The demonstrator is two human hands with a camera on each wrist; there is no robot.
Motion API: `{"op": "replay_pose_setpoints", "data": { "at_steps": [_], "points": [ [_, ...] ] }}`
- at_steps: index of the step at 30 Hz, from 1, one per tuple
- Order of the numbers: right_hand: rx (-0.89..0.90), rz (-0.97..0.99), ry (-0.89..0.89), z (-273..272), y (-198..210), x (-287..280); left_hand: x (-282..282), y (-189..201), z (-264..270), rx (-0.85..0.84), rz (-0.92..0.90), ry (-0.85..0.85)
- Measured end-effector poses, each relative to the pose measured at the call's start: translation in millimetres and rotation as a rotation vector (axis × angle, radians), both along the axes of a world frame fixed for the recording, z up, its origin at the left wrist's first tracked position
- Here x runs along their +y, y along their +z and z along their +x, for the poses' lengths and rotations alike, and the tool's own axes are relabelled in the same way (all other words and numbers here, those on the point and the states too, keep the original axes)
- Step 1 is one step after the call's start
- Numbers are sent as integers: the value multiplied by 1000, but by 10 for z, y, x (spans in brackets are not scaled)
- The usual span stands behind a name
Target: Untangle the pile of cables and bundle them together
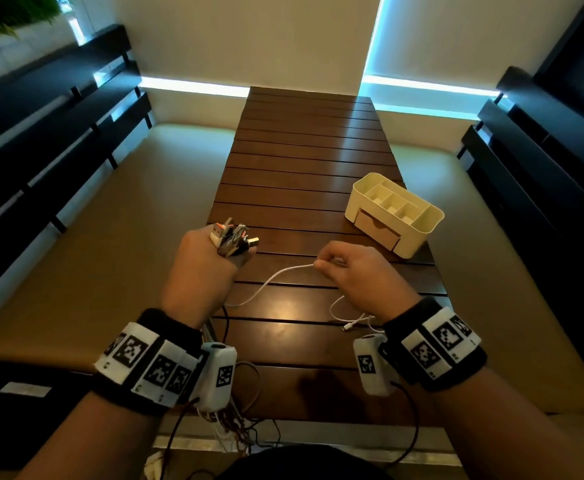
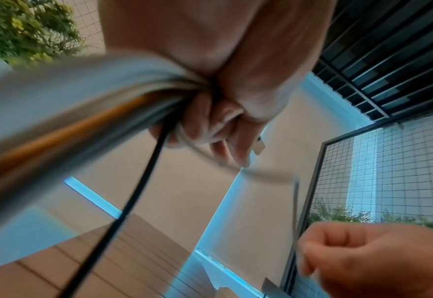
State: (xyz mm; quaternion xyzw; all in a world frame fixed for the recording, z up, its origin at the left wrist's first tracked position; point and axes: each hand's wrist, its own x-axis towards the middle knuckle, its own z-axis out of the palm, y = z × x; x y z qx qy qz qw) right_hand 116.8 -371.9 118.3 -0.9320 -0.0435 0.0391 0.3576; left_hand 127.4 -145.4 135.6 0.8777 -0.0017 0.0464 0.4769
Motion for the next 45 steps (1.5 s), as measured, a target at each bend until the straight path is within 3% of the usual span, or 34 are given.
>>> {"op": "replay_pose_setpoints", "data": {
  "at_steps": [4, 9, 12, 16, 19, 23, 27, 29, 34, 39, 45],
  "points": [
    [-47, -170, 101, 28, -71, 82, -50, 46, 14, -107, -18, -56],
    [-300, -27, 223, 54, 22, 198, -200, 26, 25, 46, -83, -392],
    [-323, 2, 209, 58, 56, 209, -194, 23, 49, 130, -93, -429],
    [-246, 91, 198, 14, 23, 195, -164, 91, 43, 122, -9, -471],
    [-179, 226, 147, 5, 2, 125, -84, 100, 72, 80, -94, -326],
    [-104, 222, 84, 2, -10, -58, 157, 48, 160, 85, -268, -75],
    [-114, 127, 100, 28, 35, -92, 105, 15, 132, 92, -10, -136],
    [-92, -10, 142, 60, 78, -78, 49, 11, 123, 87, 102, -156],
    [-54, -383, 247, 115, 51, -43, -8, 76, 110, -38, 78, -137],
    [-230, -227, 378, 94, 61, 93, -204, 57, 60, -16, 122, -352],
    [-353, -44, 331, 74, 94, 71, -209, 74, 52, 33, 152, -487]
  ]
}}
